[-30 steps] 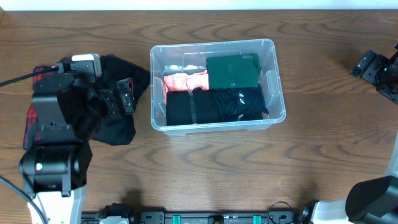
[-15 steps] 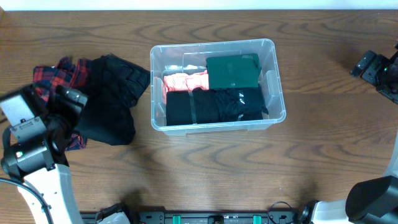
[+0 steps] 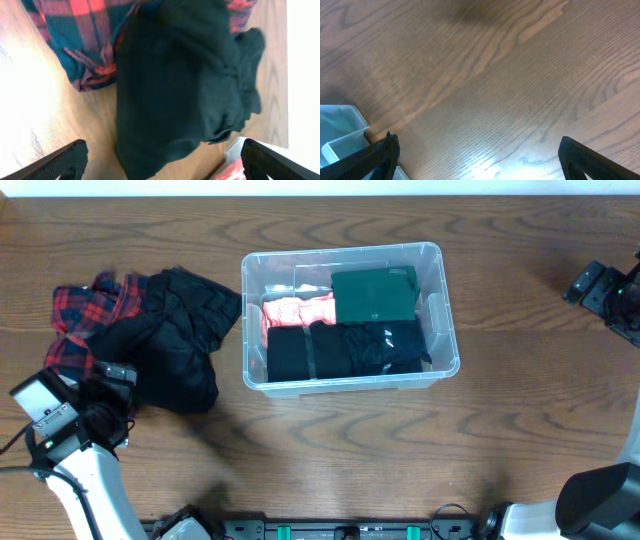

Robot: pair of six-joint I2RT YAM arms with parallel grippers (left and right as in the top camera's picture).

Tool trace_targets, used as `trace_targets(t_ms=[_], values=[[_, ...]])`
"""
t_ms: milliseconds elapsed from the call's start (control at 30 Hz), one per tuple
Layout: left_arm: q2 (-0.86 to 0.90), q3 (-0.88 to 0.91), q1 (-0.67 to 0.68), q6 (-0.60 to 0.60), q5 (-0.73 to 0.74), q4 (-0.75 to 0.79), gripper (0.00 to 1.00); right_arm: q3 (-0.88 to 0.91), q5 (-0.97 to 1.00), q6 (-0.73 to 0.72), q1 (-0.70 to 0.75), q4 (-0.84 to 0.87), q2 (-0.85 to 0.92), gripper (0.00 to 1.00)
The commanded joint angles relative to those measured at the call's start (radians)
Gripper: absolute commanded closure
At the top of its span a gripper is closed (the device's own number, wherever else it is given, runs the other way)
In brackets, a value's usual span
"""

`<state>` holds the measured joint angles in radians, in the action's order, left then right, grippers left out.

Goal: Pack container
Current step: 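Move the left gripper down to the black garment on the plaid shirt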

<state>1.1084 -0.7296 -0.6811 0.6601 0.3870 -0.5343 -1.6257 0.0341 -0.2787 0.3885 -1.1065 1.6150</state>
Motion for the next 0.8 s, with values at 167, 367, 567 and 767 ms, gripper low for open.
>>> trace_targets(t_ms=[167, 367, 567, 767], values=[[0.175, 0.035, -0.006, -0.066, 0.029, 0.096, 0.02, 0.003, 0.003, -0.013, 0.004, -0.002, 0.003, 0.01], [0.318, 0.035, -0.006, -0.104, 0.051, 0.173, 0.02, 0.003, 0.003, -0.013, 0.004, -0.002, 0.003, 0.01], [0.426, 0.035, -0.005, -0.119, 0.127, 0.300, 0.01, 0.003, 0.003, -0.013, 0.004, -0.002, 0.003, 0.01], [0.465, 0.035, -0.005, -0.118, 0.221, 0.397, 0.21, 0.003, 0.003, -0.013, 0.004, -0.002, 0.003, 0.01]])
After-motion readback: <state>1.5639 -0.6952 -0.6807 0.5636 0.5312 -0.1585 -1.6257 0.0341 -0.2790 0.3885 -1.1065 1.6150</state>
